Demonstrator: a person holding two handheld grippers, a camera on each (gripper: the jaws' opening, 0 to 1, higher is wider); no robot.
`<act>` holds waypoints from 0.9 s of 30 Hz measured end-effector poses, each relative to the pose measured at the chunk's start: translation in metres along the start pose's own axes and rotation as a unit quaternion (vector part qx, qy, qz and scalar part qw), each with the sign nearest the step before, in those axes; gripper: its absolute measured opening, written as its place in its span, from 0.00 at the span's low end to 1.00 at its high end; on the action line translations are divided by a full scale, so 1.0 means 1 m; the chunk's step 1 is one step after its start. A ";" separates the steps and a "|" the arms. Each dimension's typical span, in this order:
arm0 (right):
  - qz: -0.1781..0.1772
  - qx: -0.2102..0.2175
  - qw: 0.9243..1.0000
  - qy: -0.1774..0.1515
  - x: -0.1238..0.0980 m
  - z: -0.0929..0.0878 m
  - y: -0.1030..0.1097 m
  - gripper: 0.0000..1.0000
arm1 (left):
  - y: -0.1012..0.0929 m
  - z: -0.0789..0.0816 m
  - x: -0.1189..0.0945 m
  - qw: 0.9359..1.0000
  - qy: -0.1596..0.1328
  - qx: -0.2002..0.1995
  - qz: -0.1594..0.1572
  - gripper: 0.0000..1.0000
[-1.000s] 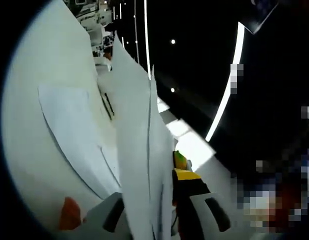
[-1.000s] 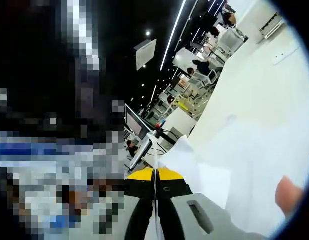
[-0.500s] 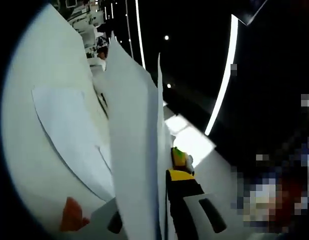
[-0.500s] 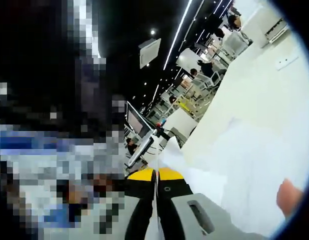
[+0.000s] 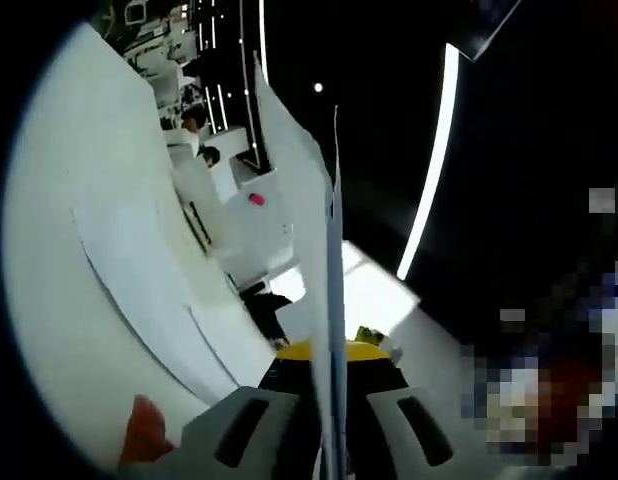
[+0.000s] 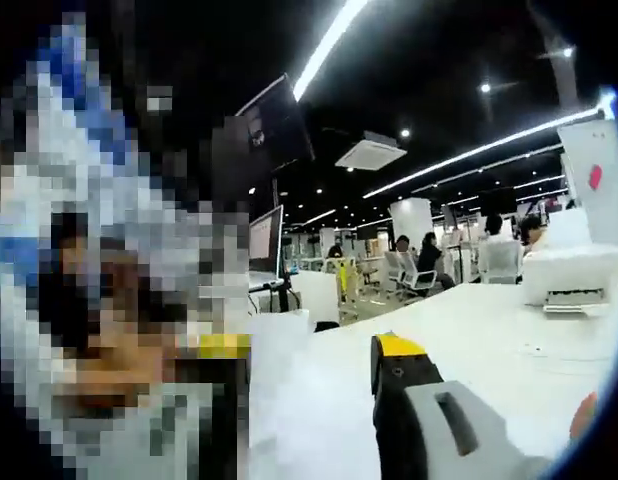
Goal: Organize the stack of printing papers by aligning and flattening the scattered papers on the table
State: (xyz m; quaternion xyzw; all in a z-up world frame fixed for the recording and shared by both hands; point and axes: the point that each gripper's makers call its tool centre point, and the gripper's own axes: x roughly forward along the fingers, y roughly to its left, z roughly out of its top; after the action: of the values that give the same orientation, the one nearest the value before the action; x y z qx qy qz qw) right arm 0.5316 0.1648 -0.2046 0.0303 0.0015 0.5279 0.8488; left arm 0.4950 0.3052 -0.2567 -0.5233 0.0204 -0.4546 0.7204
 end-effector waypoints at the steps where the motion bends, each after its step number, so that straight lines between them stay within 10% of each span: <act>1: -0.011 -0.014 1.000 -0.002 -0.006 0.001 -0.004 0.50 | -0.001 0.002 -0.003 1.000 -0.002 0.001 -0.001 0.06; 9: -0.034 -0.075 0.992 -0.096 -0.043 0.039 -0.001 0.88 | -0.006 0.019 -0.013 0.999 -0.026 0.011 -0.025 0.06; 13: -0.050 -0.161 0.961 -0.220 -0.070 0.084 0.008 0.90 | -0.006 0.023 -0.013 0.999 -0.031 0.012 -0.032 0.06; 16: -0.043 -0.168 0.957 -0.233 -0.077 0.088 0.014 0.90 | -0.010 0.022 -0.013 0.999 -0.035 0.015 -0.038 0.06; 19: -0.004 -0.070 0.949 -0.306 -0.090 0.105 0.020 0.90 | -0.010 0.027 -0.015 0.998 -0.041 0.015 -0.043 0.06; 27: -0.014 -0.075 0.943 -0.324 -0.094 0.099 0.012 0.90 | -0.011 0.027 -0.015 0.998 -0.045 0.015 -0.043 0.06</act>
State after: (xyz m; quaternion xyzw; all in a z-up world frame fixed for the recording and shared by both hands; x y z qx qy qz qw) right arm 0.4828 0.0812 -0.1082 0.1358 -0.3124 0.4763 0.8106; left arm 0.4933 0.3346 -0.2429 -0.5324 -0.0413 -0.4617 0.7082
